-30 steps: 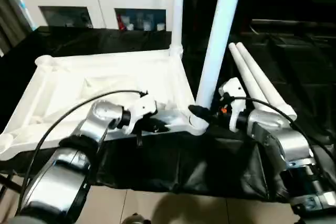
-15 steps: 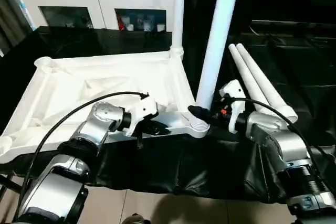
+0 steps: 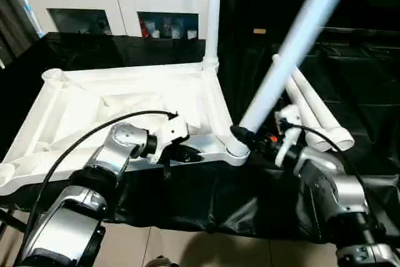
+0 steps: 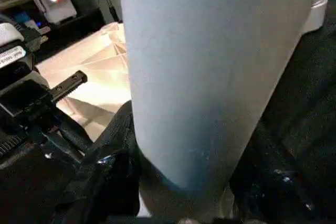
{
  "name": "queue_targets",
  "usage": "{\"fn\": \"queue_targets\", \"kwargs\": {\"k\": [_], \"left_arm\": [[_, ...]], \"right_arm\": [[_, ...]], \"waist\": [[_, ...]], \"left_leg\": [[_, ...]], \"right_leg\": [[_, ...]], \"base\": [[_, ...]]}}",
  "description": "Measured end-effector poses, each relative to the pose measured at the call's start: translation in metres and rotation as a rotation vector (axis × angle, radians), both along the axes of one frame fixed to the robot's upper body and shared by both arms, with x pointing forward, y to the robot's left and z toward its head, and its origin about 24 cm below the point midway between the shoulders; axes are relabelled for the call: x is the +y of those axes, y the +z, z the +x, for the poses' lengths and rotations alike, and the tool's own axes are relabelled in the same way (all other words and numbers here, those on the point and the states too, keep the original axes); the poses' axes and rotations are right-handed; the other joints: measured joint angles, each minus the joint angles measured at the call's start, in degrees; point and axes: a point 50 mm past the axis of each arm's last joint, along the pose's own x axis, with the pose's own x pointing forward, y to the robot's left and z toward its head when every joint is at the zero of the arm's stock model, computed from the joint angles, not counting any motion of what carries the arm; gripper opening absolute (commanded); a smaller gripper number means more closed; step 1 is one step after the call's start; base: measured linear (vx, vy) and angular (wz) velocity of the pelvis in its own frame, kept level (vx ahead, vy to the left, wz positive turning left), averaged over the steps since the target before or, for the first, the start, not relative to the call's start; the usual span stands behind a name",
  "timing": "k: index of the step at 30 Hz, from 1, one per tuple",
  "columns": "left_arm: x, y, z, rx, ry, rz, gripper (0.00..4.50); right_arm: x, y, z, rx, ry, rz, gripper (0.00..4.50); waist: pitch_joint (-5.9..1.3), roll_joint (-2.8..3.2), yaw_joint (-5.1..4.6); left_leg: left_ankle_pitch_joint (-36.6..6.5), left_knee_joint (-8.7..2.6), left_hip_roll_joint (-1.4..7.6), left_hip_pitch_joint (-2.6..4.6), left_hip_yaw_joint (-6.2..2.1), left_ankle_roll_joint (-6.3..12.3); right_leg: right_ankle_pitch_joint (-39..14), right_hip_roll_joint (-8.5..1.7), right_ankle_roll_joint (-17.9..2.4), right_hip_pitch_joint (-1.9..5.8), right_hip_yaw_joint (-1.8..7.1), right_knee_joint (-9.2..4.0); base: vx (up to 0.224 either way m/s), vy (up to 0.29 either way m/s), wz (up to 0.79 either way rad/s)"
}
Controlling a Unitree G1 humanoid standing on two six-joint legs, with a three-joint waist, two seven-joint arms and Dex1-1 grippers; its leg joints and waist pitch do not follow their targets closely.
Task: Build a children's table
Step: Insert table leg to table base
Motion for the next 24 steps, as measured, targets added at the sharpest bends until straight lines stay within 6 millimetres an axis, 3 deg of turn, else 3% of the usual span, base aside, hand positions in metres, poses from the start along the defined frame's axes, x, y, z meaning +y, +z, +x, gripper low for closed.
{"fn": "queue_targets", "kwargs": {"k": [13, 18, 24], "left_arm": [[-0.003, -0.002, 0.000, -0.002, -0.003, 0.004, 0.00], [-0.002, -0.003, 0.000, 0.000, 0.002, 0.011, 0.00], [-0.002, -0.004, -0.001, 0.004, 0.002, 0.019, 0.00]], "right_arm": [[0.000, -0.006, -0.012, -0.084, -0.008, -0.057, 1.89], [0.003, -0.004, -0.011, -0.115, 0.033, -0.149, 1.89], [0.007, 0.002, -0.007, -0.134, 0.105, -0.237, 1.89]], "waist": [[-0.31, -0.19, -0.02], [-0.34, -0.23, -0.14], [-0.36, -0.30, -0.91]], "left_leg": [[0.0, -0.06, -0.02, 0.07, 0.00, 0.05], [0.0, -0.16, -0.03, 0.43, 0.00, 0.05], [0.0, -0.40, -0.07, 0.84, -0.01, 0.06]], "right_leg": [[0.0, 0.00, 0.1, 0.12, -0.01, -0.13], [-0.1, 0.00, 0.1, 0.42, -0.01, -0.22], [-0.1, 0.00, 0.1, 0.97, -0.07, -0.77]], "base": [[0.000, 0.000, 0.00], [0.000, 0.000, 0.00], [0.000, 0.000, 0.00]]}}
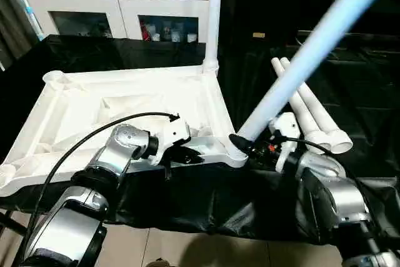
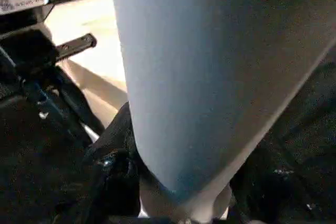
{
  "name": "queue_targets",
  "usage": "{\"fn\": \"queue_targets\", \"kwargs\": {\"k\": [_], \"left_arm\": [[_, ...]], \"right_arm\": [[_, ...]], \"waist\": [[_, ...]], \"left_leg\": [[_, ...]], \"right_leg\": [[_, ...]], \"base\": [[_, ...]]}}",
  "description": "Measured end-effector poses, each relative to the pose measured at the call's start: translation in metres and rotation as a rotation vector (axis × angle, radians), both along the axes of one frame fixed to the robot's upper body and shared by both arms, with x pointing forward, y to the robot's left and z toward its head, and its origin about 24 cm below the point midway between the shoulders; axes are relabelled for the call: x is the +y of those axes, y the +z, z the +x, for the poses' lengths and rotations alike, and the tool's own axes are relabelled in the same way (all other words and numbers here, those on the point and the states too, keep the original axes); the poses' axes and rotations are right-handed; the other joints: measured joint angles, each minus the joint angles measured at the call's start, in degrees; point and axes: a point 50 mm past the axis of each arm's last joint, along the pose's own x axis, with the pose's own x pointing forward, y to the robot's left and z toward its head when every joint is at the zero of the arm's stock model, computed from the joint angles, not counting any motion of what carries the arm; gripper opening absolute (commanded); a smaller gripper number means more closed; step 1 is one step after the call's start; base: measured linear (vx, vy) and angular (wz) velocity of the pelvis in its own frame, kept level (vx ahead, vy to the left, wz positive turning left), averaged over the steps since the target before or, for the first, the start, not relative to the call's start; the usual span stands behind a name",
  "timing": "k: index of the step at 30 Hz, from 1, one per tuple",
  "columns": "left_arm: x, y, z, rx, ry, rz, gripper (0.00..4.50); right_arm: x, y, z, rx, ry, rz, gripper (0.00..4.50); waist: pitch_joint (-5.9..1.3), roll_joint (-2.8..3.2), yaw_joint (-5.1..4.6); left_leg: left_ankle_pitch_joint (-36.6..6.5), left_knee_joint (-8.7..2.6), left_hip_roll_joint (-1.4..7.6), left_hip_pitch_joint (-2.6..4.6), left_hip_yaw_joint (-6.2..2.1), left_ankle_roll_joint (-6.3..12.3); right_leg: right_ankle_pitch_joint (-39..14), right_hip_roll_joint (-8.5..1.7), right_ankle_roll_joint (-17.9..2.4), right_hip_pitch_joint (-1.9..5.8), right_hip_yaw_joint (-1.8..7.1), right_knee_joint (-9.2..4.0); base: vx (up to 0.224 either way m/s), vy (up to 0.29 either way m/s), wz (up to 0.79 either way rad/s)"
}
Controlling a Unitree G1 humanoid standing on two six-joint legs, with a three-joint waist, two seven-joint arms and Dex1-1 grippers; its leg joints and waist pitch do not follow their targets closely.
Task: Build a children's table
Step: Insert table leg to table base
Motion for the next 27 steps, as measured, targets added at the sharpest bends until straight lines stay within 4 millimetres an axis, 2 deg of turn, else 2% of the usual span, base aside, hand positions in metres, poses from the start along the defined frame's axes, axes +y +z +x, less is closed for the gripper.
{"fn": "queue_targets", "kwargs": {"k": [5, 16, 27], "left_arm": [[0.002, 0.000, 0.000, 0.002, -0.003, 0.005, 0.00], [0.008, 0.001, -0.003, 0.007, -0.028, 0.008, 0.00], [0.011, 0.003, -0.002, 0.008, -0.048, 0.027, 0.00]], "right_arm": [[0.002, 0.004, 0.005, 0.001, 0.059, -0.045, 1.89], [0.004, 0.007, 0.011, 0.018, 0.150, -0.082, 1.89], [0.011, 0.010, 0.021, 0.022, 0.242, -0.130, 1.89]], "waist": [[-0.01, 0.01, -0.69], [-0.07, 0.04, -0.84], [-0.15, -0.48, -1.60]], "left_leg": [[-0.1, -0.01, -0.02, 0.04, 0.00, 0.10], [-0.1, -0.26, 0.00, 0.11, 0.00, 0.07], [-0.1, -0.26, 0.00, 0.08, 0.01, 0.06]], "right_leg": [[0.0, 0.00, 0.0, 0.19, -0.02, -0.22], [0.0, 0.01, 0.0, 0.15, -0.05, -0.19], [0.0, 0.02, 0.0, 0.12, -0.05, -0.19]], "base": [[0.000, 0.000, 0.00], [0.000, 0.000, 0.00], [0.000, 0.000, 0.00]]}}
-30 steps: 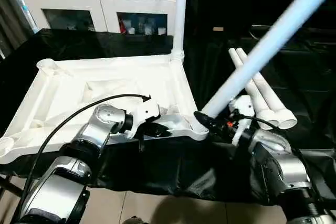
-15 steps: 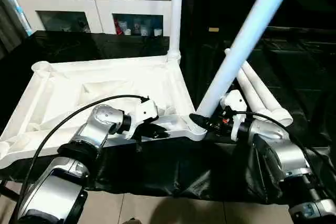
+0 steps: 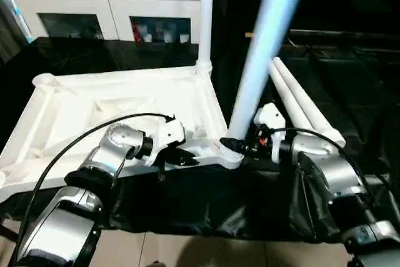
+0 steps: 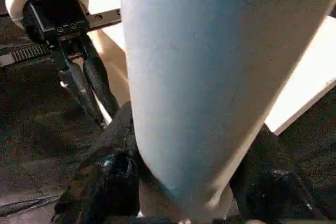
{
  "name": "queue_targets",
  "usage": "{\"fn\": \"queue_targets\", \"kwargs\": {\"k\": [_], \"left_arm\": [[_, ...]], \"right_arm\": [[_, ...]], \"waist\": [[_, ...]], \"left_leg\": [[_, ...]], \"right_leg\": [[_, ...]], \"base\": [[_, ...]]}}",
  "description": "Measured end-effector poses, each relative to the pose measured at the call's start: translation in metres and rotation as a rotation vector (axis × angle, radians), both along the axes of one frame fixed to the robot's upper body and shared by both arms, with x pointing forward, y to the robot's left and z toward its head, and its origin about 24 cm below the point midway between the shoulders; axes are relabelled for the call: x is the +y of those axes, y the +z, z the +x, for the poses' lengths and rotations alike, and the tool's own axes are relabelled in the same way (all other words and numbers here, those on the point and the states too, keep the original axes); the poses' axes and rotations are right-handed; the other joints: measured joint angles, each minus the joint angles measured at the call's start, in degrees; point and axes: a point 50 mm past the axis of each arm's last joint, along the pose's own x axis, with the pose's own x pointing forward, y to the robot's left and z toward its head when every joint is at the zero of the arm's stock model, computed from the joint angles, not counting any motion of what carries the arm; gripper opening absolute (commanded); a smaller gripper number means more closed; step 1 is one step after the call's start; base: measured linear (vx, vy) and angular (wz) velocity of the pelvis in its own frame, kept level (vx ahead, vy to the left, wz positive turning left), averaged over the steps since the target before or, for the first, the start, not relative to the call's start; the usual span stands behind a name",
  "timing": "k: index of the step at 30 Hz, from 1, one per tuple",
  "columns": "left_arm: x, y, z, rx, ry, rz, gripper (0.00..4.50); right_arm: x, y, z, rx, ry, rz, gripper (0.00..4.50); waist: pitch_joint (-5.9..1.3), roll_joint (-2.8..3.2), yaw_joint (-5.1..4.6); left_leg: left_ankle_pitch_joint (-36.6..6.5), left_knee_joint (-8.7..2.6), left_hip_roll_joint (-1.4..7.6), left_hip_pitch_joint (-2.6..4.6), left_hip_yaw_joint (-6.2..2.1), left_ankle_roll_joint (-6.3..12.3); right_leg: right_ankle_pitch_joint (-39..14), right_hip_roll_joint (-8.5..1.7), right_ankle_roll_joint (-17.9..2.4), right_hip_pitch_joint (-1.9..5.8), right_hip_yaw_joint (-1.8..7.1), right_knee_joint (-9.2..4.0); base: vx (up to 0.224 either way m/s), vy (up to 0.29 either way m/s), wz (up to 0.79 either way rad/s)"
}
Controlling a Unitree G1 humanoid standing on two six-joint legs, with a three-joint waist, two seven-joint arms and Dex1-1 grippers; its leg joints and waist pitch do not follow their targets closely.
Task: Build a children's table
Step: Insert table leg to table base
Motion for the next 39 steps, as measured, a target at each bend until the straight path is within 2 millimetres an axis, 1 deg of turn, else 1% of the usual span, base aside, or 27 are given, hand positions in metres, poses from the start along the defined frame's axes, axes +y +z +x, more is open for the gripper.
{"fn": "queue_targets", "kwargs": {"k": [2, 4, 7, 14, 19, 22, 25, 28, 29, 31, 32, 35, 39], "left_arm": [[0.000, 0.001, 0.000, -0.001, -0.002, 0.003, 0.00], [0.000, 0.001, 0.000, -0.001, -0.002, 0.004, 0.00], [0.002, 0.001, 0.000, 0.002, -0.008, 0.007, 0.00], [0.006, 0.003, -0.002, 0.004, -0.052, 0.013, 0.00], [0.006, 0.003, -0.001, 0.006, -0.049, 0.015, 0.00], [0.005, 0.003, 0.001, 0.007, -0.027, 0.022, 0.00], [0.002, 0.003, 0.006, -0.001, 0.049, 0.025, 0.00], [-0.010, 0.003, 0.014, -0.018, 0.147, 0.024, 0.00], [-0.014, 0.003, 0.015, -0.019, 0.170, 0.021, 0.00], [-0.019, 0.002, 0.017, -0.012, 0.217, 0.013, 0.00], [-0.023, 0.002, 0.019, -0.013, 0.254, 0.011, 0.00], [-0.035, 0.003, 0.022, -0.028, 0.318, 0.017, 0.00], [-0.045, 0.004, 0.023, -0.064, 0.350, 0.039, 0.00]], "right_arm": [[0.000, 0.000, 0.001, 0.002, 0.009, -0.006, 1.89], [0.000, 0.001, 0.001, 0.003, 0.017, -0.009, 1.89], [0.001, 0.000, 0.001, 0.001, 0.031, -0.011, 1.89], [0.004, 0.000, -0.003, -0.007, 0.094, 0.002, 1.89], [0.005, -0.002, -0.003, -0.017, 0.092, 0.010, 1.89], [0.006, -0.004, -0.002, -0.024, 0.059, 0.019, 1.89], [0.009, -0.007, 0.006, -0.036, -0.058, 0.039, 1.89], [0.012, -0.009, 0.019, -0.045, -0.220, 0.043, 1.89], [0.013, -0.009, 0.022, -0.047, -0.264, 0.041, 1.89], [0.016, -0.010, 0.027, -0.037, -0.331, 0.051, 1.89], [0.017, -0.009, 0.033, -0.026, -0.393, 0.057, 1.89], [0.023, -0.009, 0.042, -0.008, -0.505, 0.064, 1.88], [0.028, -0.009, 0.049, 0.008, -0.598, 0.070, 1.88]], "waist": [[0.04, -0.27, -0.11], [0.03, -0.32, -0.09], [0.02, -0.65, -0.11], [0.15, -0.91, -0.16], [0.16, -1.02, -0.21], [0.18, -1.05, -0.24], [0.36, -1.25, -0.53], [0.66, -1.39, -1.22], [0.71, -1.35, -1.65], [0.76, -1.27, -2.13], [0.78, -1.23, -2.35], [0.79, -1.22, -2.80], [0.72, -1.35, -3.04]], "left_leg": [[0.0, -0.01, 0.02, 0.01, 0.00, 0.00], [0.0, -0.01, 0.02, 0.00, 0.00, 0.00], [0.0, -0.01, 0.02, 0.01, 0.01, 0.00], [0.0, -0.03, 0.02, 0.00, 0.01, 0.00], [0.0, -0.03, 0.02, 0.01, 0.01, -0.01], [0.0, -0.03, 0.02, 0.05, 0.01, -0.02], [0.0, -0.02, 0.02, 0.18, 0.00, -0.02], [0.0, 0.07, 0.02, 0.19, -0.05, -0.02], [0.0, 0.06, 0.02, 0.18, -0.08, -0.02], [0.0, 0.05, 0.02, 0.19, -0.13, -0.01], [0.0, 0.06, 0.02, 0.10, -0.14, -0.01], [0.0, 0.09, -0.08, 0.00, -0.09, 0.01], [0.0, 0.07, -0.18, 0.01, -0.08, 0.07]], "right_leg": [[0.0, 0.01, 0.0, -0.02, -0.01, 0.02], [0.0, 0.01, 0.0, -0.01, -0.01, 0.01], [0.0, 0.01, 0.0, -0.02, -0.01, 0.01], [0.0, 0.01, 0.0, -0.03, -0.01, 0.00], [0.0, 0.01, 0.0, -0.03, 0.00, -0.01], [0.0, 0.01, 0.0, -0.02, 0.00, 0.00], [0.0, 0.00, 0.0, 0.01, -0.01, -0.02], [0.0, -0.07, 0.0, 0.02, -0.19, -0.23], [0.0, -0.07, 0.0, 0.08, -0.28, -0.45], [0.0, -0.07, 0.0, 0.16, -0.37, -0.80], [0.0, -0.07, 0.0, 0.21, -0.39, -0.95], [0.0, -0.14, 0.0, 0.18, -0.28, -1.12], [0.0, -0.20, 0.0, 0.16, -0.21, -1.11]], "base": [[0.000, 0.000, 0.00], [0.000, 0.000, 0.00], [0.000, 0.000, 0.00], [0.000, 0.000, 0.00], [0.000, 0.000, 0.00], [0.000, 0.000, 0.00], [0.000, 0.000, 0.00], [0.000, 0.000, 0.00], [0.000, 0.000, 0.00], [0.000, 0.000, 0.00], [0.000, 0.000, 0.00], [0.000, 0.000, 0.00], [0.000, 0.000, 0.00]]}}
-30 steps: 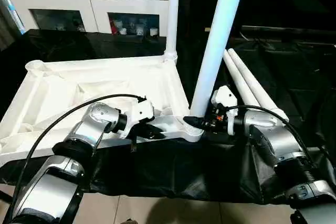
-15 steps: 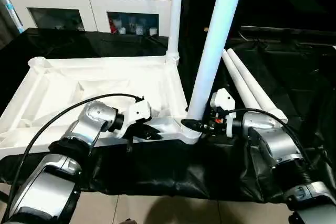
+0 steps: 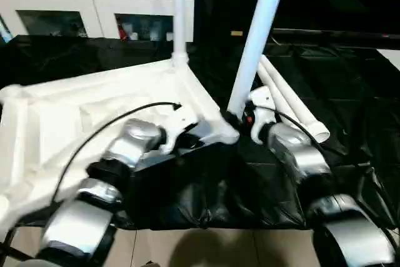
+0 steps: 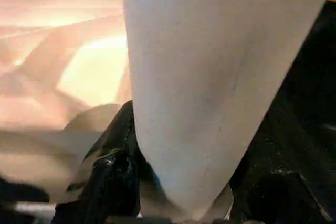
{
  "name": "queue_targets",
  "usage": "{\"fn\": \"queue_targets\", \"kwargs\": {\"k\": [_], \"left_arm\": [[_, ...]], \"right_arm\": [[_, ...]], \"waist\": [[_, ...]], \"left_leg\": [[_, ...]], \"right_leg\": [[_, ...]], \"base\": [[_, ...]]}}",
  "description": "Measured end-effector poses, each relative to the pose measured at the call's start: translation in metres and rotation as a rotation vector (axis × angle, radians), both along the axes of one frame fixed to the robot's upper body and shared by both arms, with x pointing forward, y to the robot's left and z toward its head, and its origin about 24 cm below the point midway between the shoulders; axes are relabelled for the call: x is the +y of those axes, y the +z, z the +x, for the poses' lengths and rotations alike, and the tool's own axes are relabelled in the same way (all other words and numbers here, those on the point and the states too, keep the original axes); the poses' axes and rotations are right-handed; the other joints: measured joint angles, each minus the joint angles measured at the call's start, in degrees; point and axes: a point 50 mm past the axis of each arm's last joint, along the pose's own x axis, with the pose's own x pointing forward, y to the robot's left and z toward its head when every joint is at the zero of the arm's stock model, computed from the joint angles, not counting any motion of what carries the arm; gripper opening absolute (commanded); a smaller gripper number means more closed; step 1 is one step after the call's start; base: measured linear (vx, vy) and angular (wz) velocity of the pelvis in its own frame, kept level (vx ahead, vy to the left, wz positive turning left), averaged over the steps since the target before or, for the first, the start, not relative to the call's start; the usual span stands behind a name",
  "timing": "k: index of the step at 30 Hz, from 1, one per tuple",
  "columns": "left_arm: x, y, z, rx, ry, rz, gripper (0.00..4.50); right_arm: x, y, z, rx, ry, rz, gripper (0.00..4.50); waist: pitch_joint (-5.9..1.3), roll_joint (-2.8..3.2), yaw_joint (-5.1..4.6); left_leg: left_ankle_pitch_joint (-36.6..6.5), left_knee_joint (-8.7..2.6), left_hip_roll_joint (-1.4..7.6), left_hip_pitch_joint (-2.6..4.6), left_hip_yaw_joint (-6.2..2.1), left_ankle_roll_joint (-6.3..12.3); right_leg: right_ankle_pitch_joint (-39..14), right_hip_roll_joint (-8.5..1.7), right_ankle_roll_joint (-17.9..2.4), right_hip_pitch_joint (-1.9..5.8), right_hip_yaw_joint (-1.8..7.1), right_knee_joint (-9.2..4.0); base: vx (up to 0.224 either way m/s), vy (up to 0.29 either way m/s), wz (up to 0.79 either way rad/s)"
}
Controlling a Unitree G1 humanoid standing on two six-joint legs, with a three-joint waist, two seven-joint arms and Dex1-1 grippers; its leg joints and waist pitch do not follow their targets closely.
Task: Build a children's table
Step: Insert table leg to table base
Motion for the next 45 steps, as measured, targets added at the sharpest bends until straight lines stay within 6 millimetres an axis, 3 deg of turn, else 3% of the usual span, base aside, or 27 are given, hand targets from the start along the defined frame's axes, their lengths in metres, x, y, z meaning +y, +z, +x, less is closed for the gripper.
{"fn": "queue_targets", "kwargs": {"k": [14, 16, 20, 24, 27, 36, 45], "left_arm": [[0.000, 0.001, 0.001, -0.021, 0.026, 0.040, 0.00], [0.000, 0.001, 0.002, -0.022, 0.026, 0.040, 0.00], [-0.001, 0.003, 0.001, -0.025, 0.015, 0.033, 0.00], [-0.003, 0.005, 0.001, -0.028, 0.004, 0.028, 0.00], [-0.004, 0.006, 0.001, -0.031, -0.005, 0.020, 0.00], [-0.006, 0.008, 0.001, -0.039, -0.005, 0.010, 0.00], [-0.007, 0.009, 0.001, -0.042, -0.007, 0.006, 0.00]], "right_arm": [[0.012, 0.001, 0.006, 0.006, -0.064, 0.010, 1.88], [0.013, 0.001, 0.006, 0.003, -0.066, 0.021, 2.44], [0.011, -0.005, 0.004, 0.024, -0.079, 0.034, 2.93], [0.010, -0.007, 0.004, 0.031, -0.082, 0.030, 3.24], [0.008, -0.020, -0.002, 0.083, -0.092, 0.020, 3.52], [0.011, -0.016, -0.001, 0.066, -0.081, 0.027, 4.34], [0.013, -0.014, 0.000, 0.063, -0.076, 0.029, 4.46]], "waist": [[-0.07, -0.17, -0.56], [-0.04, -0.17, -0.56], [0.15, -0.14, -0.38], [0.15, -0.15, -0.03], [0.18, -0.12, 0.42], [0.17, -0.12, 0.98], [0.17, -0.12, 1.17]], "left_leg": [[0.0, -0.11, 0.01, 0.05, -0.02, 0.00], [0.0, -0.11, 0.01, 0.04, -0.02, 0.00], [0.0, -0.12, -0.01, -0.05, -0.02, 0.00], [0.0, -0.26, -0.03, -0.07, -0.02, 0.00], [0.0, -0.48, -0.10, -0.25, 0.00, -0.01], [0.0, -0.84, -0.06, -0.24, 0.09, -0.04], [0.0, -1.03, -0.06, -0.24, 0.14, -0.06]], "right_leg": [[0.0, 0.04, 0.0, -0.15, 0.00, 0.06], [0.0, 0.04, 0.0, -0.18, 0.00, 0.06], [0.0, 0.03, 0.0, -0.25, 0.02, 0.06], [0.0, 0.03, 0.0, -0.26, 0.05, 0.06], [0.0, 0.03, 0.0, -0.47, 0.14, 0.07], [0.2, 0.07, -0.3, -0.70, 0.17, 0.26], [0.2, 0.08, -0.3, -0.75, 0.20, 0.27]], "base": [[0.000, 0.000, 0.00], [0.000, 0.000, 0.00], [0.000, 0.000, 0.00], [0.000, 0.000, 0.00], [0.000, 0.000, 0.00], [0.000, 0.000, 0.00], [0.000, 0.000, 0.00]]}}
